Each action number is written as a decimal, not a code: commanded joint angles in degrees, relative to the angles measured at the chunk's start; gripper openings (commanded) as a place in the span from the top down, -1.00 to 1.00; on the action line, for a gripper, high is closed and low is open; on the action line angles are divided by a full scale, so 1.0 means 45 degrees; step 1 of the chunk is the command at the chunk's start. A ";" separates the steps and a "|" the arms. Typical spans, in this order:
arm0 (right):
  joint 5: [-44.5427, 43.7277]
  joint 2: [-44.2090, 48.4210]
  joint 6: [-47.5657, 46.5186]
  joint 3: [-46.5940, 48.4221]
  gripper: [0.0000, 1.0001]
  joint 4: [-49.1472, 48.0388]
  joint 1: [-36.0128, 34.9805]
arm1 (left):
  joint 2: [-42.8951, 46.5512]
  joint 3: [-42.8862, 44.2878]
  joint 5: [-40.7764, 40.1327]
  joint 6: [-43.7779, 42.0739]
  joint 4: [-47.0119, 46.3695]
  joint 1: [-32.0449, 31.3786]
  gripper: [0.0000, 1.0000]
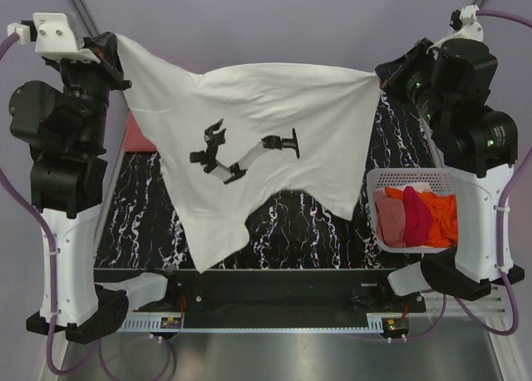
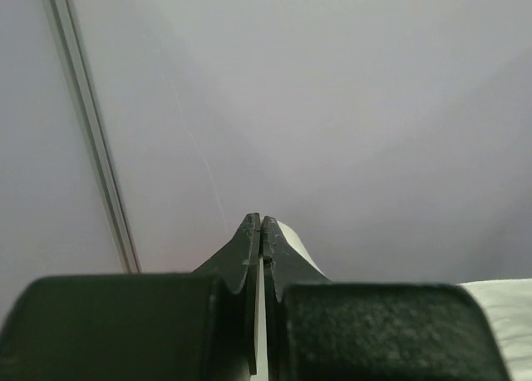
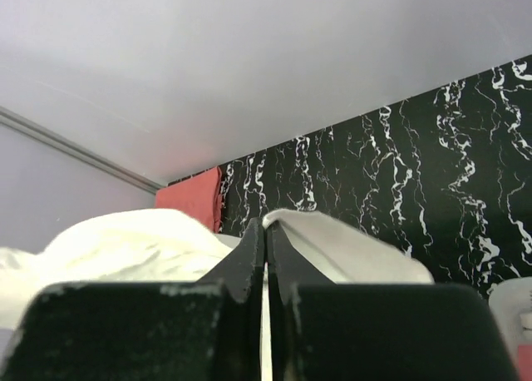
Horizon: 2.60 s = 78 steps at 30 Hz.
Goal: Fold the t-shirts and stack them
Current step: Flatten the tshirt out, then fold the tshirt
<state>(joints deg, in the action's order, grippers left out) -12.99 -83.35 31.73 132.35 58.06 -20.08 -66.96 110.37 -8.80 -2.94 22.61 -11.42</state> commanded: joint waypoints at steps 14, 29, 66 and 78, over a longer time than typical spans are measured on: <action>0.1755 0.5475 0.0176 -0.3085 1.00 -0.0930 0.0008 | 0.4685 -0.0289 -0.0233 0.2059 -0.1021 -0.0021 1.00; -0.1000 -0.0242 -0.1327 0.0730 1.00 -0.0891 -0.0011 | -0.0060 0.0165 0.0061 -0.1532 -0.3246 -0.0001 1.00; 0.5114 -1.1576 -0.0682 -0.3083 1.00 -0.9251 0.4226 | -0.9048 -0.5481 0.4396 0.0380 -0.5806 0.3690 1.00; 0.5876 -1.0288 -0.1131 -0.4566 1.00 -0.9153 0.4344 | -0.5571 -0.8118 0.3791 0.1511 -0.4069 0.3671 1.00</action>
<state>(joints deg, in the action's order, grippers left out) 12.32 -135.57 28.60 113.93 17.87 -0.49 -96.16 75.11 8.80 1.85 4.67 4.86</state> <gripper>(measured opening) 0.012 0.012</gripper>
